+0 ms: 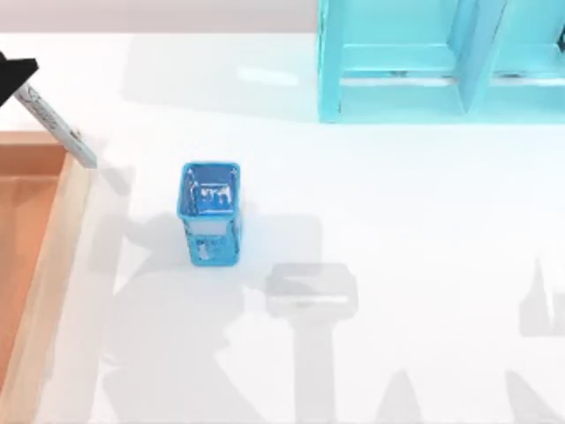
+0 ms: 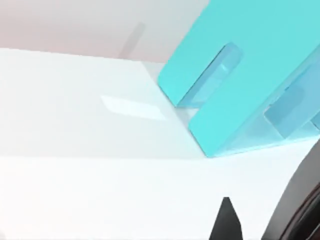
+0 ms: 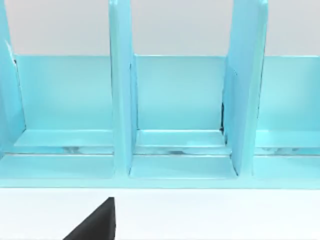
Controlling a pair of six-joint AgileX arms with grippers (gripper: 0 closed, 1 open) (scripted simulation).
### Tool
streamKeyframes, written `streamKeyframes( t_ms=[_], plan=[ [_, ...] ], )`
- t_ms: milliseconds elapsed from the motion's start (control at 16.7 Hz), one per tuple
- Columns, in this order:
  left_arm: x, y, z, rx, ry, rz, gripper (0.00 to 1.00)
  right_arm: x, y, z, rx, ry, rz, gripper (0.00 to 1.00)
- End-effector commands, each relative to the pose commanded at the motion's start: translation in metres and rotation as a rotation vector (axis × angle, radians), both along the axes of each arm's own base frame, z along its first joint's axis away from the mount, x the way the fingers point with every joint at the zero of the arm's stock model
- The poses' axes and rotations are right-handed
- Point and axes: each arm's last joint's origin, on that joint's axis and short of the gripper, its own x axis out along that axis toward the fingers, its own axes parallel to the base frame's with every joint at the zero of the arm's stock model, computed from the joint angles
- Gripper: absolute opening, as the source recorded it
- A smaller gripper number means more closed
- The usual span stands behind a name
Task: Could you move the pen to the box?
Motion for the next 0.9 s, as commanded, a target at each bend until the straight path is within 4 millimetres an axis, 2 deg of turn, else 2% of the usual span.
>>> streamKeyframes(
  t_ms=[240,480,900],
  plan=[
    [0.007,0.026,-0.001,0.113,-0.020,-0.072,0.00,0.000,0.000,0.000,0.000,0.000,0.000,1.00],
    [0.007,0.052,0.007,0.253,-0.102,-0.174,0.00,0.000,0.000,0.000,0.000,0.000,0.000,1.00],
    [-0.015,0.088,0.028,0.479,-0.246,-0.381,0.00,0.000,0.000,0.000,0.000,0.000,0.000,1.00]
  ],
)
